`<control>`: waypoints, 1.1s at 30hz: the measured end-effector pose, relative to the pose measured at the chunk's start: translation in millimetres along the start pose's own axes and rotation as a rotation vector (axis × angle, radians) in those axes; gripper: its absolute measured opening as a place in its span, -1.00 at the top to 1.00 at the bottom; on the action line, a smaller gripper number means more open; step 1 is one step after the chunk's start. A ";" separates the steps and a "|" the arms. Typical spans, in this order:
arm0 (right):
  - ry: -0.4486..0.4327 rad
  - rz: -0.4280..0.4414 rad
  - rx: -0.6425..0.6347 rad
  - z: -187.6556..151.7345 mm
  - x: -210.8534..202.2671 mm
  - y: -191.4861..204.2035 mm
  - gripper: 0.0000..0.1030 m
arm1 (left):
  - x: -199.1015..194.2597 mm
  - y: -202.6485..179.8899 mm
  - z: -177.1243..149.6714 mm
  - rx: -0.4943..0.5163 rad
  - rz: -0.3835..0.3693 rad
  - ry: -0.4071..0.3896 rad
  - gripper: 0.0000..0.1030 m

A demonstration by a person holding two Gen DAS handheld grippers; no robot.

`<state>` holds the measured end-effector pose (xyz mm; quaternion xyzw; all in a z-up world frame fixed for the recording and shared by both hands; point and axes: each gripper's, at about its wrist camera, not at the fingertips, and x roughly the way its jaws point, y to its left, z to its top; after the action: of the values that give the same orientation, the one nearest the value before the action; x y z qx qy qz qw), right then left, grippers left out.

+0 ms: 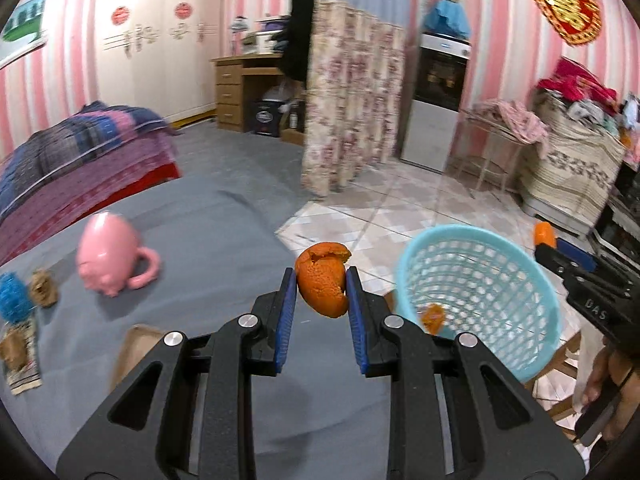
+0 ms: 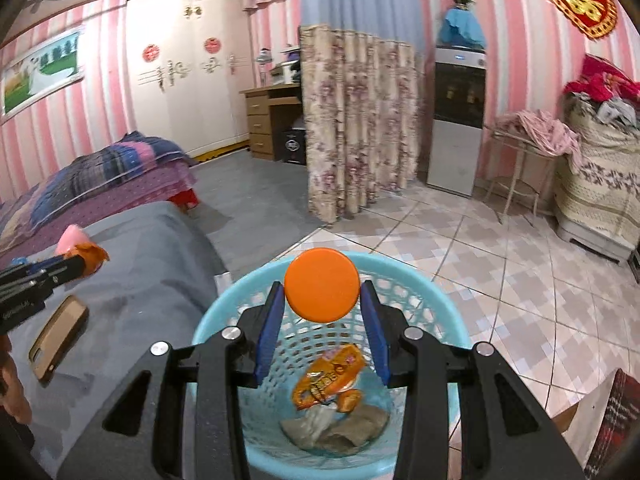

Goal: Collect trash
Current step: 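Carry the peel and lid over the blue basket and open both tools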

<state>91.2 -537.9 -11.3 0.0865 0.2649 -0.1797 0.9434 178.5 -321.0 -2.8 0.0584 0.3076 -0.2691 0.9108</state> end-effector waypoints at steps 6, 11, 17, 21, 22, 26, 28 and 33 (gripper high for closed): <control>0.011 -0.043 0.014 -1.0 5.1 -17.8 0.23 | 24.3 -47.6 -0.9 0.068 -0.072 0.026 0.53; 0.043 -0.088 0.047 -4.4 12.5 -32.1 0.24 | 48.3 -72.1 -5.9 0.113 -0.096 0.056 0.53; 0.069 -0.116 0.099 -9.4 21.4 -50.8 0.24 | 77.7 -95.5 -8.3 0.164 -0.097 0.082 0.53; 0.078 -0.120 0.116 -11.9 23.8 -57.7 0.24 | 83.5 -102.4 -3.3 0.177 -0.100 0.065 0.41; 0.081 -0.120 0.114 -12.4 25.1 -57.8 0.24 | 83.6 -102.2 -1.3 0.177 -0.096 0.059 0.09; 0.093 -0.117 0.106 -13.5 30.1 -57.9 0.24 | 71.4 -94.9 3.3 0.167 -0.041 -0.014 -0.51; 0.103 -0.116 0.107 -14.5 33.8 -57.6 0.24 | 68.5 -88.7 6.0 0.157 -0.031 -0.015 -0.55; 0.112 -0.112 0.109 -17.4 38.0 -49.1 0.23 | 56.9 -64.1 7.5 0.094 -0.016 -0.026 -0.65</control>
<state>94.3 -589.7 -49.6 0.1325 0.3116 -0.2412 0.9095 186.6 -403.3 -26.7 0.0953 0.2833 -0.2913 0.9087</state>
